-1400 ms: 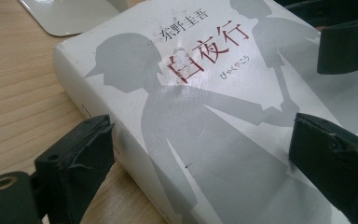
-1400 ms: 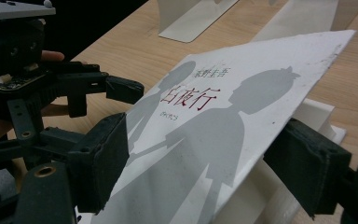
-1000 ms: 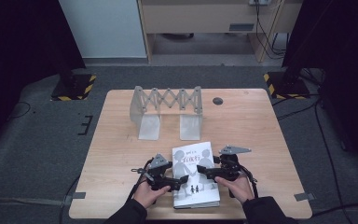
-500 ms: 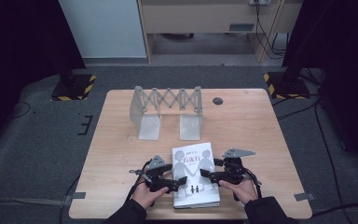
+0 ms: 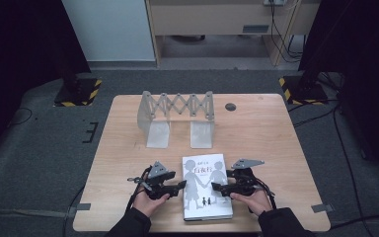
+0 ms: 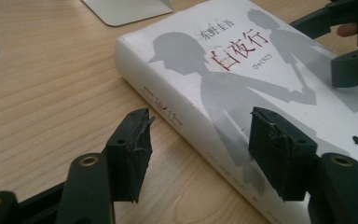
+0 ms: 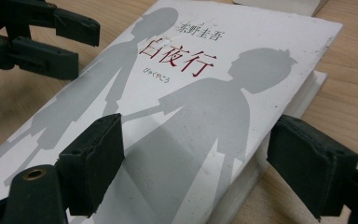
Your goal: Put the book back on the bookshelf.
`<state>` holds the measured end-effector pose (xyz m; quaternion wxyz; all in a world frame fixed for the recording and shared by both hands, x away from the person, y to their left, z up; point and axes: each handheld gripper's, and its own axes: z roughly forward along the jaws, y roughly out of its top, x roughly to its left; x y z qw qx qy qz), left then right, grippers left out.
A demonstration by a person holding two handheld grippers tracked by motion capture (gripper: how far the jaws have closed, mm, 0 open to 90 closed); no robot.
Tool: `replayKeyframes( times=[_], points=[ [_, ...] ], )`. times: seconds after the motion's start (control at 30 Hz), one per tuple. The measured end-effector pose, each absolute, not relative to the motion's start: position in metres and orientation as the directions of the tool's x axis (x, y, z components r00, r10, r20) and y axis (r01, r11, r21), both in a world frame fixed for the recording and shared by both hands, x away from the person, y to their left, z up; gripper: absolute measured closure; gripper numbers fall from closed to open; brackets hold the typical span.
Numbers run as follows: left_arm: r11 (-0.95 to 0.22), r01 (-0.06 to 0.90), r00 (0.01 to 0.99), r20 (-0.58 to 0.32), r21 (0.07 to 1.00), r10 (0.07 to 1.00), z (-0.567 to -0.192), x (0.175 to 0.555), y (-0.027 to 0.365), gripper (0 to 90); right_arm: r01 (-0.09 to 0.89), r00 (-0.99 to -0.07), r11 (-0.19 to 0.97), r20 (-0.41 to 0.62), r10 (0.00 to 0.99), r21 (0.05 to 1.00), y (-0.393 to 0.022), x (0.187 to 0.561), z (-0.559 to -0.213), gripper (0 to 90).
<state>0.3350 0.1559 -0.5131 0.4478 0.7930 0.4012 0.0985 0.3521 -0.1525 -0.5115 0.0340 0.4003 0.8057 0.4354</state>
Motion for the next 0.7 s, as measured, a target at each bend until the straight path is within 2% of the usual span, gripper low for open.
replayKeyframes(
  times=[0.07, 0.33, 0.7],
  points=[
    [-0.319, 0.537, 0.657, -0.15, 0.781, 0.739, -0.512, 0.335, 0.159, 42.3, 0.611, -0.681, 0.305, 0.289, 0.673, 0.731, -0.153, 0.352, -0.512, 18.5],
    [-0.351, 0.546, 0.662, -0.135, 0.76, 0.737, -0.52, 0.334, 0.157, 41.8, 0.612, -0.676, 0.282, 0.303, 0.672, 0.739, -0.153, 0.352, -0.51, 18.8],
    [-0.316, 0.565, 0.655, -0.181, 0.762, 0.734, -0.521, 0.335, 0.158, 44.4, 0.551, -0.709, 0.191, 0.335, 0.621, 0.813, -0.15, 0.352, -0.497, 20.8]
  ],
)
